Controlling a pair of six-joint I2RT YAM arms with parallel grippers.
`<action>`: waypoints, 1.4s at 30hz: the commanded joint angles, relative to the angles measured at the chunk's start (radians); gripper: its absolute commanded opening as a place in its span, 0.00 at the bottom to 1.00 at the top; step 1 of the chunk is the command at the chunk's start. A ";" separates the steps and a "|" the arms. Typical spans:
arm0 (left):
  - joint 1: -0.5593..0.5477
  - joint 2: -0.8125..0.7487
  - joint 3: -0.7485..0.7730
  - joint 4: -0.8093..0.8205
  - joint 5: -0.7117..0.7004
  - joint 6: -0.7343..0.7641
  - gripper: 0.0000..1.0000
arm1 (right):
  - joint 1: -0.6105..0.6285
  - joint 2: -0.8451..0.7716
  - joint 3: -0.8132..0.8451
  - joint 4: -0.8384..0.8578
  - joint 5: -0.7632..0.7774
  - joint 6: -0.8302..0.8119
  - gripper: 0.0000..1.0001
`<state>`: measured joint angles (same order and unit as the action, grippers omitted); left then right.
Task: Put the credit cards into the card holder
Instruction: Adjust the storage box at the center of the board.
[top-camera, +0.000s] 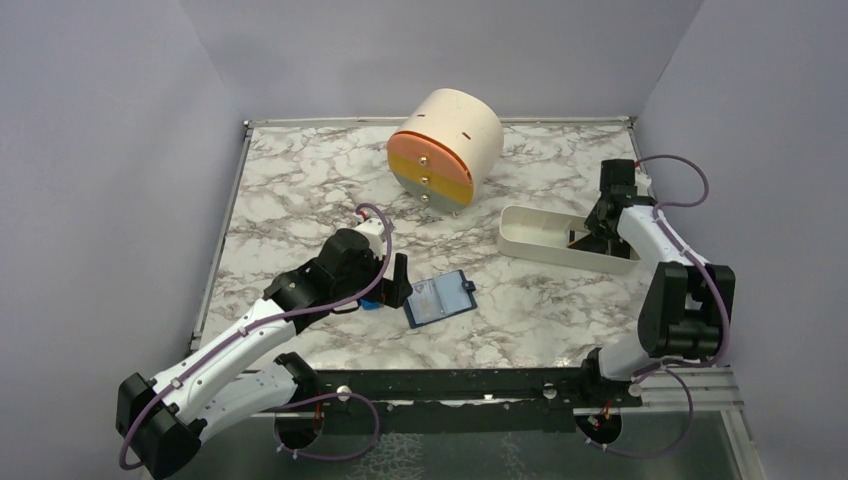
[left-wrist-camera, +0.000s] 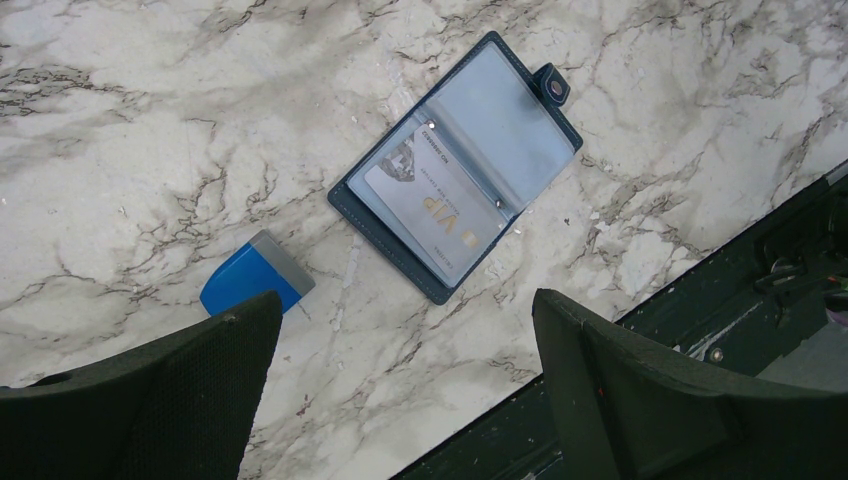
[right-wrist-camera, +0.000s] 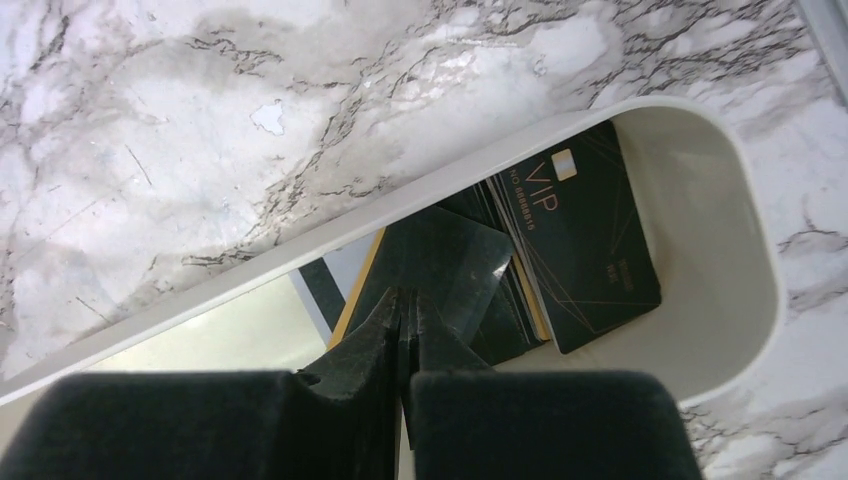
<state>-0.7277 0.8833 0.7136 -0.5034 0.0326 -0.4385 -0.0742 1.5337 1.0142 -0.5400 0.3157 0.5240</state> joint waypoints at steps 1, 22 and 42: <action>0.003 0.000 0.029 0.002 0.000 0.001 0.99 | -0.006 -0.053 0.036 -0.038 0.060 -0.034 0.01; 0.005 -0.004 0.025 0.012 0.014 -0.011 0.96 | 0.104 0.138 0.067 0.231 -0.449 -0.320 0.24; 0.005 0.042 0.045 0.070 -0.081 -0.065 0.85 | 0.404 0.101 0.019 -0.010 -0.643 -0.388 0.21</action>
<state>-0.7265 0.9329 0.7200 -0.4507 -0.0090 -0.5018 0.2787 1.7138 1.1191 -0.4488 -0.3042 0.0517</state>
